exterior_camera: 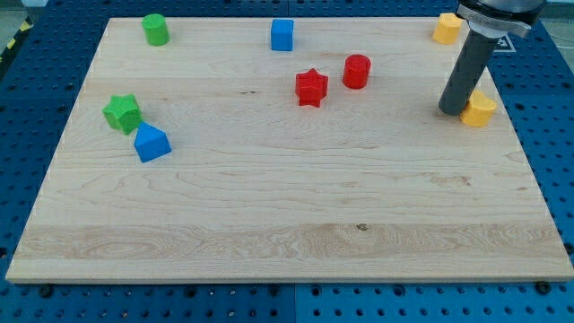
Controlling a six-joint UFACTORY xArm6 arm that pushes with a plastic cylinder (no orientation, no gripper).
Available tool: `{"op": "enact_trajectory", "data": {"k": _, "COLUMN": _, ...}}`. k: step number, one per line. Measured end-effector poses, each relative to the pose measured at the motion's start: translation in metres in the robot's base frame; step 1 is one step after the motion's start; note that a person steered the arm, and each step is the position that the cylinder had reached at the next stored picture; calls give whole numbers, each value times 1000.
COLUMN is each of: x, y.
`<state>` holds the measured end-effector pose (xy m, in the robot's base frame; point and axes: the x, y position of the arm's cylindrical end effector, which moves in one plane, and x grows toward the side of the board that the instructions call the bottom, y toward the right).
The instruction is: Point the arm below the red star
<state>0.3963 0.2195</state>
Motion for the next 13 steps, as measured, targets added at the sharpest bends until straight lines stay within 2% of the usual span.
{"op": "enact_trajectory", "data": {"k": 1, "x": 0, "y": 10}}
{"op": "enact_trajectory", "data": {"k": 3, "x": 0, "y": -38}}
{"op": "enact_trajectory", "data": {"k": 4, "x": 0, "y": -41}}
{"op": "enact_trajectory", "data": {"k": 7, "x": 33, "y": -58}}
{"op": "enact_trajectory", "data": {"k": 9, "x": 40, "y": -71}}
{"op": "enact_trajectory", "data": {"k": 11, "x": 40, "y": -148}}
{"op": "enact_trajectory", "data": {"k": 13, "x": 37, "y": -257}}
